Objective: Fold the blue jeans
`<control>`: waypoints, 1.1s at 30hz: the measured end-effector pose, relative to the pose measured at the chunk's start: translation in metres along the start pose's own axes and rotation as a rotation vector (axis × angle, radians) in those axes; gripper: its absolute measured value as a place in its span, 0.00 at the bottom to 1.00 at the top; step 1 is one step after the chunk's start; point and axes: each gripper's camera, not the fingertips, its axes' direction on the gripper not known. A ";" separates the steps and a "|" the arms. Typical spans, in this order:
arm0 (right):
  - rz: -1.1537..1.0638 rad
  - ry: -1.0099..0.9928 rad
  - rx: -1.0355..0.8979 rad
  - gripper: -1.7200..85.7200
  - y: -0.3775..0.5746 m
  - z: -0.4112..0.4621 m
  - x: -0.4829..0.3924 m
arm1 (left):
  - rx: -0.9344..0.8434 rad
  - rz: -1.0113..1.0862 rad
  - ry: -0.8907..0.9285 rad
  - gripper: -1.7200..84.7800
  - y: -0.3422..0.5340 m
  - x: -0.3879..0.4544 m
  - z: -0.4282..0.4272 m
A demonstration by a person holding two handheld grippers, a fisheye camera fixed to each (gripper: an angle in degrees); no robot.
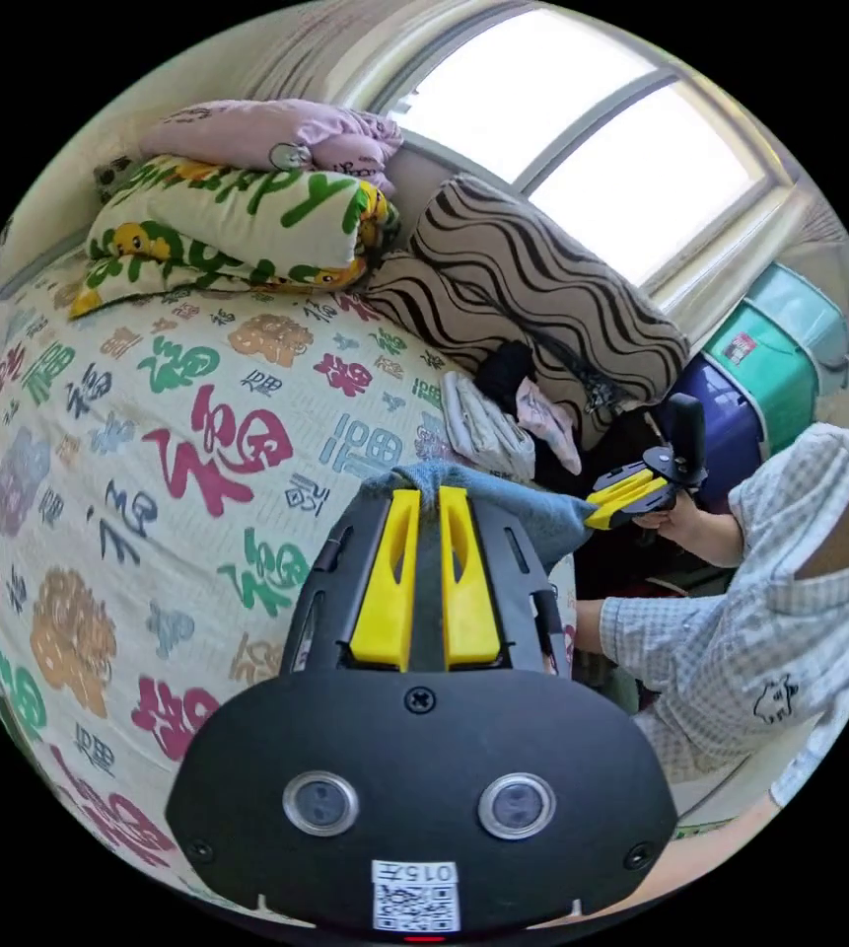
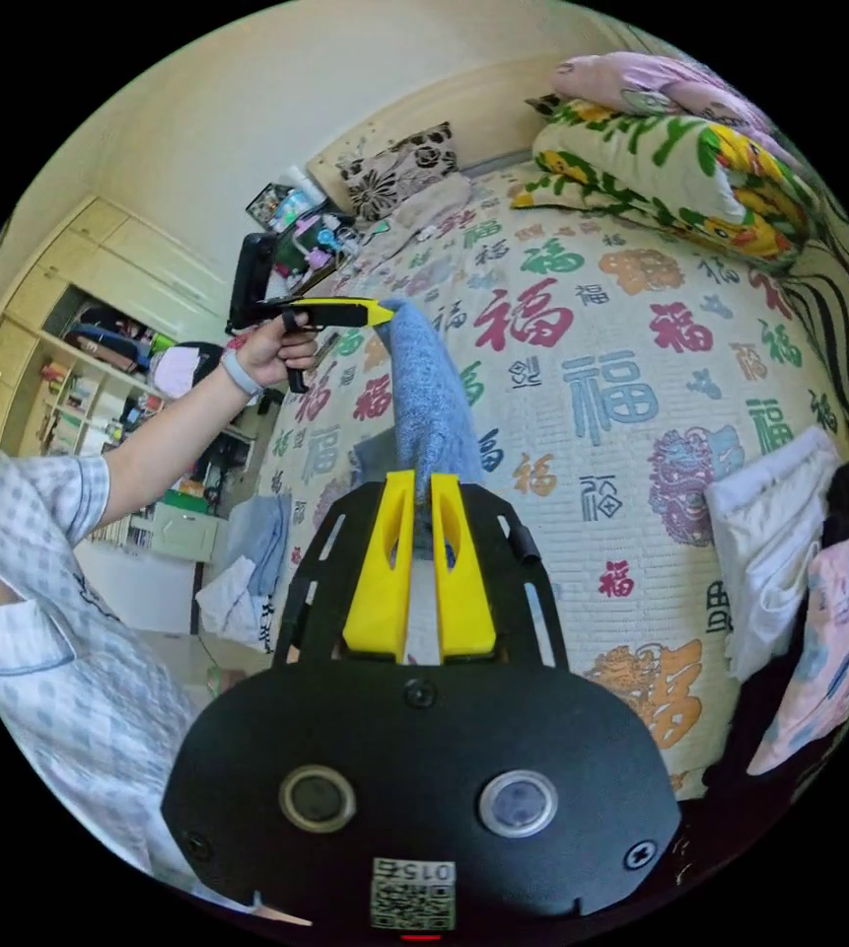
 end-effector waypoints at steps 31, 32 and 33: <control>-0.330 0.105 -0.349 0.06 -0.031 0.270 -0.111 | -0.179 -0.427 -0.455 0.10 0.252 0.042 -0.033; -0.319 0.118 -0.361 0.05 -0.034 0.274 -0.105 | -0.172 -0.432 -0.455 0.10 0.252 0.045 -0.037; -0.293 0.140 -0.411 0.04 -0.035 0.287 -0.095 | -0.141 -0.435 -0.437 0.10 0.255 0.053 -0.044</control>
